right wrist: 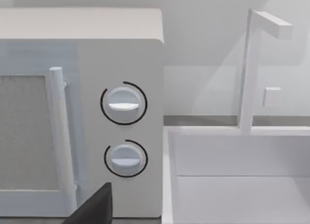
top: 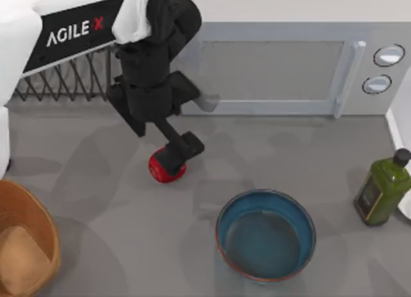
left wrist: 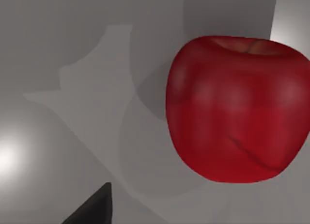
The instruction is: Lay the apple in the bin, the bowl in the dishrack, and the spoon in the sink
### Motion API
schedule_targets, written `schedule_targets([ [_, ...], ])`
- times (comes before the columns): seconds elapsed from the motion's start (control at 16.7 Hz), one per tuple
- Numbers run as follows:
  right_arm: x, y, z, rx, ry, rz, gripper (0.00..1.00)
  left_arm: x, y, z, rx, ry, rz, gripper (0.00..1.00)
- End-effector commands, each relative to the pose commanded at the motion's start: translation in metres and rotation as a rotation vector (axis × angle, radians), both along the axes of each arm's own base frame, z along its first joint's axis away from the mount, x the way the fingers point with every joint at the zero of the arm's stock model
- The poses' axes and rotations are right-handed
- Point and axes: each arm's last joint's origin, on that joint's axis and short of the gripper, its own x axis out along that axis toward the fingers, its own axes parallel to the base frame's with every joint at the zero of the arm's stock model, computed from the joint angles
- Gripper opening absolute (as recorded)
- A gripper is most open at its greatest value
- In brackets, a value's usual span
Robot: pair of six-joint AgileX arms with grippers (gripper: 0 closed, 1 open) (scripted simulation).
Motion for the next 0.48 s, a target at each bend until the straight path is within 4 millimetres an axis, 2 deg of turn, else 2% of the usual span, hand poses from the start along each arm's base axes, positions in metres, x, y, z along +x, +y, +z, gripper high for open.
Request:
schedule_targets([
  [0.24,0.0,0.0,0.0,0.0,0.0,0.0,1.0,0.0124,-0.0078,0.0039,-0.014,-0.001,-0.002,1.0],
  [0.48,0.0,0.0,0.0,0.0,0.0,0.0,1.0,0.0131,-0.008,0.0041,-0.015,-0.002,-0.002,1.0],
])
